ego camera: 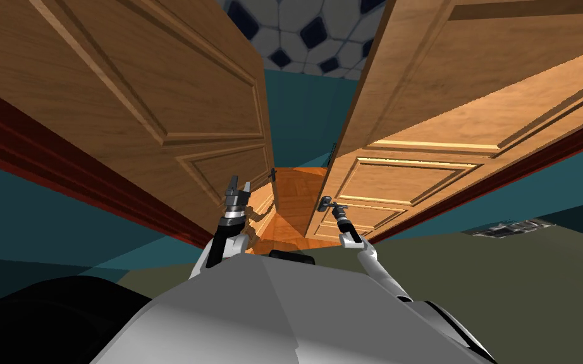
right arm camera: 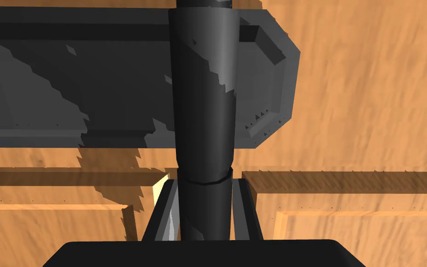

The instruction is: Push the door open

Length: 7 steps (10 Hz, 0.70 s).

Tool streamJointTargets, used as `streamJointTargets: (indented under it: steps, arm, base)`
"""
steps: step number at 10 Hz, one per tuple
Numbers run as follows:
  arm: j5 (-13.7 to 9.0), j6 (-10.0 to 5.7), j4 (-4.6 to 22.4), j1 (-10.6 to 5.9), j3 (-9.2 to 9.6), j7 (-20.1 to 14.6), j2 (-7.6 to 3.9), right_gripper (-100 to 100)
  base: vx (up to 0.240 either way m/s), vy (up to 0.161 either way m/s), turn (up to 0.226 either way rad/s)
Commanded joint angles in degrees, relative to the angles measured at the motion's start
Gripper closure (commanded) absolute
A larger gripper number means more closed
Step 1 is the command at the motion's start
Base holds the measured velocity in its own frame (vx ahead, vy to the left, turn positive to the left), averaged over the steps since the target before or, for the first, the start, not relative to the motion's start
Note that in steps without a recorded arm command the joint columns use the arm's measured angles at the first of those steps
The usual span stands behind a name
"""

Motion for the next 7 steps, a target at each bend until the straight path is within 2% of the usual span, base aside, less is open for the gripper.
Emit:
streamJointTargets:
  steps: [1,7]
  arm:
    - [0.09,-0.59,1.3,-1.49,-2.13,0.99,0.29,100]
    - [1.0,0.41,5.2,-4.95,-7.07,4.99,4.61,100]
  base:
    - [0.093,0.033,-0.037]
    - [0.098,0.034,-0.05]
